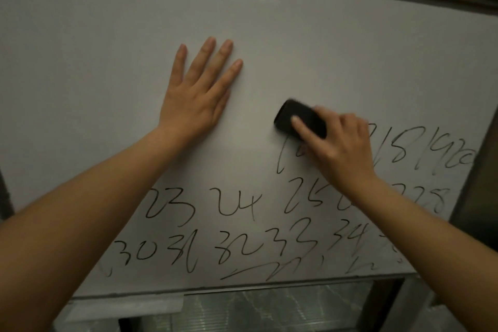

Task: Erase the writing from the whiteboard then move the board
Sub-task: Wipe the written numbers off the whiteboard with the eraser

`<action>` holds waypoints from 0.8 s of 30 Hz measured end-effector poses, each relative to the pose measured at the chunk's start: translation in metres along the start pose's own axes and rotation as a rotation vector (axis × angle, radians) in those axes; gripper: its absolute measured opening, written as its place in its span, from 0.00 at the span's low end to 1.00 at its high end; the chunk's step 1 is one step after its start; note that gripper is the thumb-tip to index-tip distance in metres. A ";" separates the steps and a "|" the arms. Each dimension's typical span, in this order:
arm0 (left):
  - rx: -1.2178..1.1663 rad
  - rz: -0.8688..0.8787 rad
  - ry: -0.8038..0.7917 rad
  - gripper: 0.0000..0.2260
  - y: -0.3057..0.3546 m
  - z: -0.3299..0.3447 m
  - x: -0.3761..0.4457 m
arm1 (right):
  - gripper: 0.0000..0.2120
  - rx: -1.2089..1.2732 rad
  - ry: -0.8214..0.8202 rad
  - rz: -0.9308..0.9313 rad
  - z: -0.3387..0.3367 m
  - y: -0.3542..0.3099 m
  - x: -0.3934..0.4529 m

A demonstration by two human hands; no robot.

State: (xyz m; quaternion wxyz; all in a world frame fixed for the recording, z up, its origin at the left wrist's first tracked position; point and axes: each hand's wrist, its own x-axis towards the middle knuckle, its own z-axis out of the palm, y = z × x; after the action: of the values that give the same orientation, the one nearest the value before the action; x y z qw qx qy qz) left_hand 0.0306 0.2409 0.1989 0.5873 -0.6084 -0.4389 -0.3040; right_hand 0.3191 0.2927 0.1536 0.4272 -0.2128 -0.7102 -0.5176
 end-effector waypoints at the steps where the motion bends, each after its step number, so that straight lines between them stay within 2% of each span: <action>1: -0.002 0.000 0.000 0.21 0.000 0.000 0.000 | 0.23 -0.021 0.012 0.052 0.000 0.004 0.007; 5: -0.008 -0.001 0.003 0.21 0.000 0.001 0.000 | 0.22 0.007 0.004 0.090 0.003 -0.011 -0.003; 8: -0.008 0.001 0.018 0.21 -0.001 0.001 -0.001 | 0.26 0.079 -0.055 0.000 0.005 -0.035 -0.033; 11: -0.003 0.003 0.020 0.21 -0.001 0.002 -0.001 | 0.25 0.106 -0.119 -0.118 0.003 -0.055 -0.061; 15: 0.008 0.000 0.013 0.21 0.001 0.003 -0.001 | 0.23 0.103 -0.086 -0.194 0.001 -0.044 -0.060; 17: 0.005 -0.002 0.008 0.21 0.001 0.004 0.000 | 0.24 0.084 -0.055 -0.142 0.002 -0.025 -0.042; 21: -0.002 -0.005 0.019 0.21 0.001 0.004 0.000 | 0.21 -0.032 0.021 0.090 0.004 0.013 -0.003; 24: -0.004 -0.002 0.026 0.21 0.001 0.003 -0.001 | 0.19 -0.021 0.022 0.169 0.005 0.007 -0.004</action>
State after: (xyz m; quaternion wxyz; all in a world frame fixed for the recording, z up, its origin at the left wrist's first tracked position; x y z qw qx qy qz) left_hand 0.0302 0.2442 0.1973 0.5914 -0.6050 -0.4313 -0.3133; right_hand 0.3245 0.3009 0.1540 0.4748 -0.2711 -0.6794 -0.4893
